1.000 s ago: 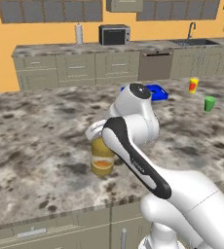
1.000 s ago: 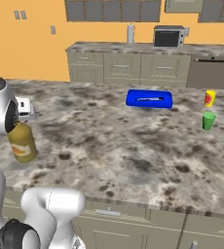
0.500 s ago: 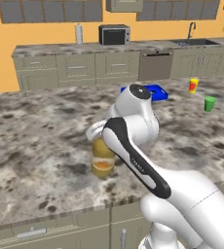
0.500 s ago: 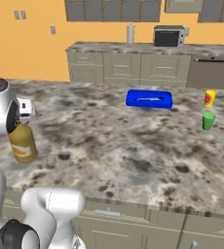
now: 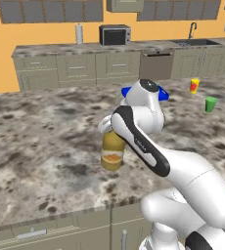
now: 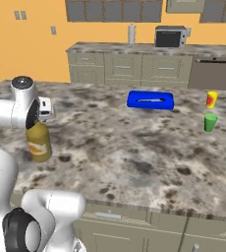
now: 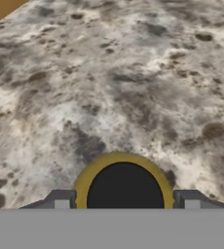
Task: Place the drinks on the dining counter in a tight cluster.
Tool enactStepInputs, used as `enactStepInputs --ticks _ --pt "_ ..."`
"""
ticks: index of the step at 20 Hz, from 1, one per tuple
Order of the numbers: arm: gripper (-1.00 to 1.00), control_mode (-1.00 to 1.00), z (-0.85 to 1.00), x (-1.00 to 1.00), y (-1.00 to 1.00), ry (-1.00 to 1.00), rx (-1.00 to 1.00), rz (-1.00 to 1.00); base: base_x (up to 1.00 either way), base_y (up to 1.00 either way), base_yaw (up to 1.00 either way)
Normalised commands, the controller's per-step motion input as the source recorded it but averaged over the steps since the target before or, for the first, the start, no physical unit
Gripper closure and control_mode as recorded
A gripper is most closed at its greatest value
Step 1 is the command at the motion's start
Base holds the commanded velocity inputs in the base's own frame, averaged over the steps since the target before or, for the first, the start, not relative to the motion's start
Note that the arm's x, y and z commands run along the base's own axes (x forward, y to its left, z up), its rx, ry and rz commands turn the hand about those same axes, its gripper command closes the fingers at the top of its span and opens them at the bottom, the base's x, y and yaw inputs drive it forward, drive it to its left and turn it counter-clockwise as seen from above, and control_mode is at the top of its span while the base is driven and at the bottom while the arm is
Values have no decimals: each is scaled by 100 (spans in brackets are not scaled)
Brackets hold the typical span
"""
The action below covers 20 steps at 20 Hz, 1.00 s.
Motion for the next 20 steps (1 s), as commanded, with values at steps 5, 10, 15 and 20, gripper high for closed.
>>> enactStepInputs --ticks 5,10,15,20 --pt "100 -100 -21 52 -37 3 -7 -1 0 0 0" --pt "100 -100 -28 41 -25 0 -8 0 0 0 0" --pt "100 -100 -29 33 -17 0 -2 0 0 0 0" --pt "100 -100 -25 25 -16 0 0 0 0 0 0"
